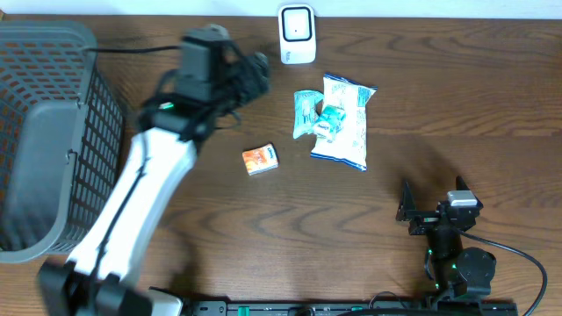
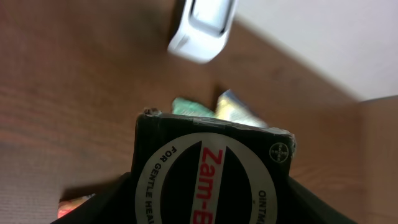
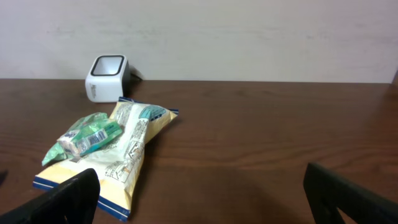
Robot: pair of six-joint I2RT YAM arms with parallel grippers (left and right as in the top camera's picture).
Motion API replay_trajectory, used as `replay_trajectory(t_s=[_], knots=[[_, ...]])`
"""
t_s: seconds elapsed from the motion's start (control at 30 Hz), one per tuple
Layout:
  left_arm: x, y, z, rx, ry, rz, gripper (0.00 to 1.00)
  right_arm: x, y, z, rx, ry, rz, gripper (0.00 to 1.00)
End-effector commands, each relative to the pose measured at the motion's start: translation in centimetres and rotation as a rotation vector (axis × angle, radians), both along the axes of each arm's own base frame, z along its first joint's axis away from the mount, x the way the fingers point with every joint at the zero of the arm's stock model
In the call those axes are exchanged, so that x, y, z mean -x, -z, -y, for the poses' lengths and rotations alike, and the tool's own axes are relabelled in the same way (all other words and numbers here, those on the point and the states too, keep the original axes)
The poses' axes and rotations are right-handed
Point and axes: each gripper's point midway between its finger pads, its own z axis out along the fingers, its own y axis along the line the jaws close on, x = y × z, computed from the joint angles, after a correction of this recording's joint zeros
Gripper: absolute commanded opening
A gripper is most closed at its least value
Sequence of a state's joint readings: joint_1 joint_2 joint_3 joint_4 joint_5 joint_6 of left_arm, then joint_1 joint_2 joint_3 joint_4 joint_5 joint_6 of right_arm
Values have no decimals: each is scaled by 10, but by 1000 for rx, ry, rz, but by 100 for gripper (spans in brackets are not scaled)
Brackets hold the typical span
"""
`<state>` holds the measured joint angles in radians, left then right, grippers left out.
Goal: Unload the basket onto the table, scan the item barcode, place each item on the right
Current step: 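Lift the green tin out and place it beside the orange box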
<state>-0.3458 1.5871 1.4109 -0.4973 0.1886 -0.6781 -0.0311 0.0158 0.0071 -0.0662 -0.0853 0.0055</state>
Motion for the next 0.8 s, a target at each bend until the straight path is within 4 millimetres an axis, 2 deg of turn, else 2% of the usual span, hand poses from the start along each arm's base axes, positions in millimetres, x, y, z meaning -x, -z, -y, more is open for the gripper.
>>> replay_trajectory(t_s=[0.0, 0.17, 0.27, 0.33, 0.37, 0.53, 0.6, 0.7, 0.77], knots=[[-8, 47, 7, -125, -13, -59, 63, 0, 1, -1, 14, -3, -2, 99], [-14, 107, 10, -230, -28, -154, 64, 0, 1, -1, 14, -3, -2, 99], [-14, 133, 10, -253, -23, -204, 65, 0, 1, -1, 14, -3, -2, 99], [-13, 143, 10, -262, -21, -224, 65, 0, 1, -1, 14, -3, -2, 99], [-13, 145, 10, -265, -21, -230, 72, 0, 1, -1, 14, -3, -2, 99], [-13, 150, 12, -258, -13, -240, 77, 0, 1, -1, 14, -3, -2, 99], [-14, 149, 16, -241, -2, -236, 81, 0, 1, -1, 14, -3, -2, 99], [-15, 140, 17, -226, 2, -219, 82, 0, 1, -1, 14, -3, -2, 99], [-16, 124, 15, -224, 12, -185, 82, 0, 1, -1, 14, -3, -2, 99]])
